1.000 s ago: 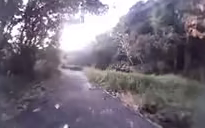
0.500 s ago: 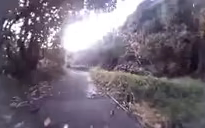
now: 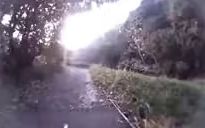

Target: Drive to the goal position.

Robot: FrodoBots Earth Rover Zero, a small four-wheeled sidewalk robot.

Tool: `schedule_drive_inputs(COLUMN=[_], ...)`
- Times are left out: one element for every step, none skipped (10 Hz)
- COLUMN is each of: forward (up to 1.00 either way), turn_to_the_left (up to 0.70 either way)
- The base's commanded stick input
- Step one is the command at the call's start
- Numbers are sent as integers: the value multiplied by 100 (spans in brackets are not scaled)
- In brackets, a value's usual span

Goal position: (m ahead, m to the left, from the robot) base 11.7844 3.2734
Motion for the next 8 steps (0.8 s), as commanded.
schedule_drive_inputs(forward=[100, 100, 100, 100, 100, 100, 100, 100], turn_to_the_left=[40, 40, 40, 40, 40, 19, 0, 0])
